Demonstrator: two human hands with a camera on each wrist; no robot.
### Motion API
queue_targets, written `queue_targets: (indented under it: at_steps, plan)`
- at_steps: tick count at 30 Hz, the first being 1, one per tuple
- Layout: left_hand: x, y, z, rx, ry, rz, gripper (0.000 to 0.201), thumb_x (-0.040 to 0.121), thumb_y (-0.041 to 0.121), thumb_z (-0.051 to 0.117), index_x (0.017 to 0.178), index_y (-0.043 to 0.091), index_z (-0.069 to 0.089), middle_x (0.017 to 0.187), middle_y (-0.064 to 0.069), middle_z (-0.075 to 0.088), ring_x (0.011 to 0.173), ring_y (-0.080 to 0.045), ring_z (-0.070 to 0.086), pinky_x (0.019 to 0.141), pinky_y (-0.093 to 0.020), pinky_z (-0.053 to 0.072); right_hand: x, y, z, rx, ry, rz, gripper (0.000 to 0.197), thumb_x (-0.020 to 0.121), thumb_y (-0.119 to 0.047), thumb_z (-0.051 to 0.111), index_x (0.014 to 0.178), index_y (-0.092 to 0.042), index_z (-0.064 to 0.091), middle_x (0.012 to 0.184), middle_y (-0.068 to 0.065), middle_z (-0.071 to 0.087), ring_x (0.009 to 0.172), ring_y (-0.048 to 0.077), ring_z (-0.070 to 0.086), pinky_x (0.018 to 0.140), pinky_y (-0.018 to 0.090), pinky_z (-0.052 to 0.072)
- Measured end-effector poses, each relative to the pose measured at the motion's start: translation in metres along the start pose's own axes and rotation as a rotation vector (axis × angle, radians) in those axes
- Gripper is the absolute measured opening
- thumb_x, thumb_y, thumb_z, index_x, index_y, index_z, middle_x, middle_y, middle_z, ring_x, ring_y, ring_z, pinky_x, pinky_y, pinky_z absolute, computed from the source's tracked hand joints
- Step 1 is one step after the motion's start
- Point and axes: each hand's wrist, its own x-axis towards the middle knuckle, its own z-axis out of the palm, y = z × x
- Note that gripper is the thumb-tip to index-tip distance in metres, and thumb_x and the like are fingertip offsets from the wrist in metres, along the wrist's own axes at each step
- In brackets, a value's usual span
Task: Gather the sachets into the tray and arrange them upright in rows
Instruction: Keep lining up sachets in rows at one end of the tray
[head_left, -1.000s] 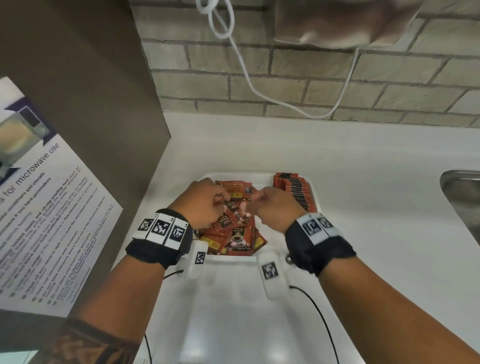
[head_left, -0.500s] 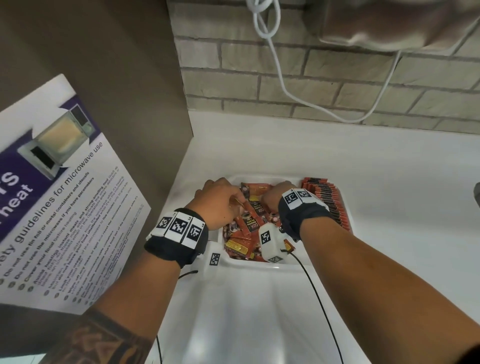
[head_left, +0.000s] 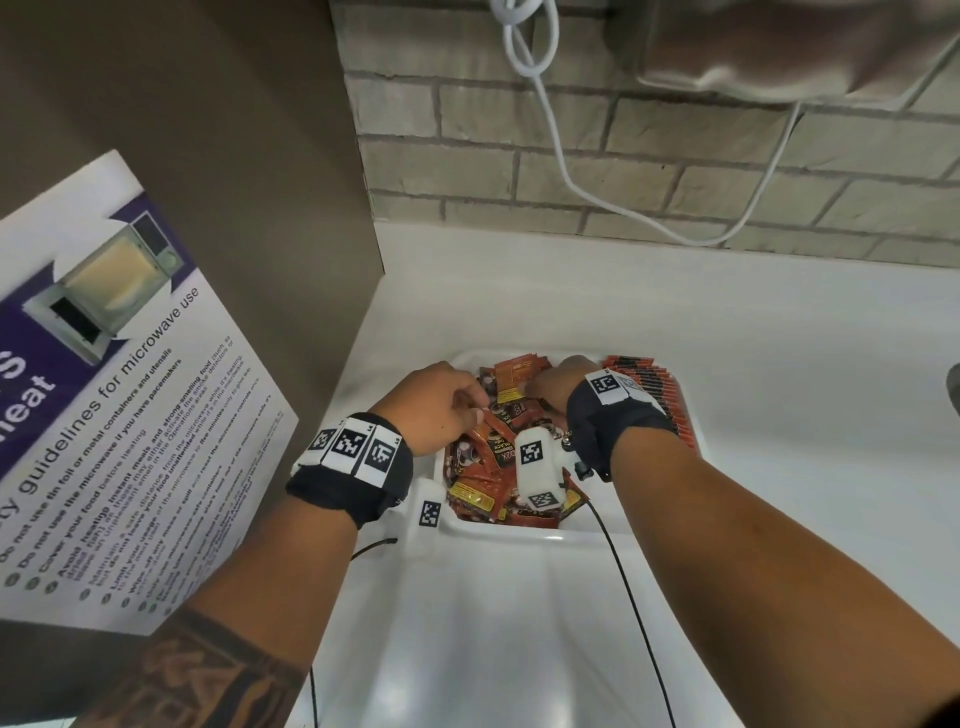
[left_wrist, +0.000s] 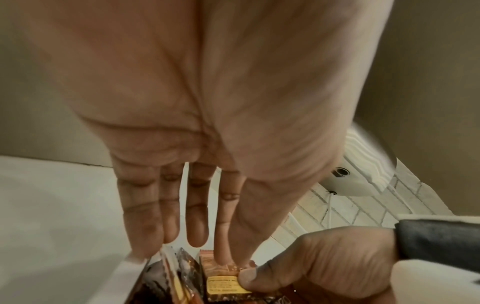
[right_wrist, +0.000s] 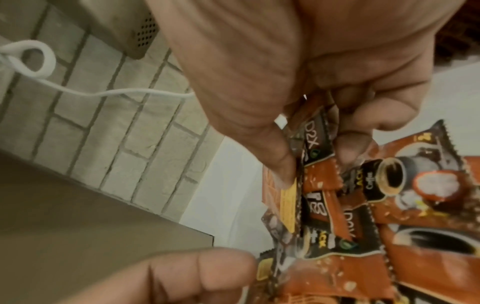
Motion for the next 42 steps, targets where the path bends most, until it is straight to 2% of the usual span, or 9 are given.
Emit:
queue_targets:
  at_steps: [3,7,11,17,21,28,33,37,42]
  plan:
    - [0.001,0.000,0.001,-0.014,-0.004,-0.004,0.018,0.091,0.022,0.070,0.109,0.022,0.074,0.107,0.004,0.060,0.099,-0.014,0.061,0.081,-0.022,0.041,0.004,0.005,0.002,0.168,-0.003,0.030,0.038,0.096,-0.038,0.060,0.068,-0.016,0.048,0.076,0.005,0.057,0.080,0.026,0.059,0.074,0.033,0.050]
    - [0.002,0.001,0.000,-0.028,0.003,-0.011,0.019,0.092,0.020,0.069,0.110,0.022,0.073,0.100,0.011,0.058,0.095,-0.011,0.059,0.079,-0.020,0.040,0.002,0.015,0.001,0.435,-0.008,0.061,0.030,0.093,-0.026,0.067,0.072,-0.007,0.057,0.068,0.009,0.060,0.066,0.024,0.059,0.068,0.032,0.049]
    - [0.004,0.001,-0.001,-0.036,0.040,-0.010,0.017,0.093,0.022,0.067,0.109,0.022,0.072,0.099,0.013,0.057,0.093,-0.008,0.057,0.069,-0.009,0.035,-0.003,0.025,-0.007,0.637,-0.003,0.112,0.019,0.092,-0.017,0.068,0.084,-0.004,0.057,0.066,0.009,0.054,0.055,0.019,0.054,0.040,0.018,0.041]
    - [0.013,0.018,-0.003,-0.138,0.135,-0.016,0.027,0.099,0.039,0.058,0.118,0.021,0.066,0.112,0.005,0.066,0.100,-0.016,0.063,0.084,-0.029,0.049,-0.003,0.038,-0.010,0.753,0.042,0.019,0.035,0.083,-0.027,0.078,0.105,-0.001,0.068,0.081,0.013,0.065,0.076,0.027,0.058,0.065,0.036,0.044]
    - [0.023,0.035,0.001,-0.655,0.085,-0.182,0.050,0.094,0.050,0.063,0.129,0.016,0.056,0.115,-0.008,0.069,0.095,-0.023,0.073,0.080,-0.039,0.062,-0.013,0.040,-0.009,0.854,-0.104,-0.117,0.051,0.081,-0.036,0.079,0.114,0.002,0.067,0.099,0.022,0.071,0.081,0.028,0.057,0.073,0.040,0.047]
    - [0.025,0.039,0.005,-1.009,0.080,-0.158,0.025,0.096,0.020,0.066,0.118,0.008,0.069,0.111,-0.017,0.073,0.095,-0.031,0.072,0.082,-0.046,0.060,-0.034,0.039,-0.007,0.949,-0.096,-0.234,0.045,0.073,-0.046,0.084,0.098,-0.012,0.070,0.092,0.005,0.071,0.080,0.018,0.060,0.055,0.023,0.042]
    - [0.024,0.021,-0.005,-0.981,0.226,-0.221,0.012,0.096,0.017,0.066,0.107,0.013,0.068,0.099,-0.010,0.072,0.074,-0.019,0.069,0.059,-0.029,0.056,-0.037,0.043,-0.011,0.290,0.154,-0.230,0.051,0.099,-0.051,0.049,0.099,-0.005,0.072,0.106,0.014,0.069,0.096,0.028,0.065,0.082,0.033,0.053]
    - [0.023,0.014,-0.007,-0.945,0.219,-0.225,0.018,0.095,0.020,0.068,0.110,0.010,0.069,0.108,-0.018,0.072,0.086,-0.026,0.069,0.065,-0.034,0.057,-0.021,0.035,0.000,-0.011,0.063,-0.163,0.031,0.098,-0.036,0.051,0.092,-0.008,0.062,0.102,0.012,0.064,0.084,0.024,0.054,0.055,0.025,0.036]
    - [0.021,0.011,-0.009,-0.868,0.157,-0.159,0.014,0.095,0.023,0.068,0.107,0.018,0.071,0.107,-0.011,0.075,0.101,-0.035,0.071,0.087,-0.054,0.058,-0.003,0.019,0.001,-0.301,0.023,-0.119,0.025,0.098,-0.021,0.049,0.109,-0.004,0.065,0.114,0.009,0.065,0.095,0.025,0.061,0.075,0.029,0.047]
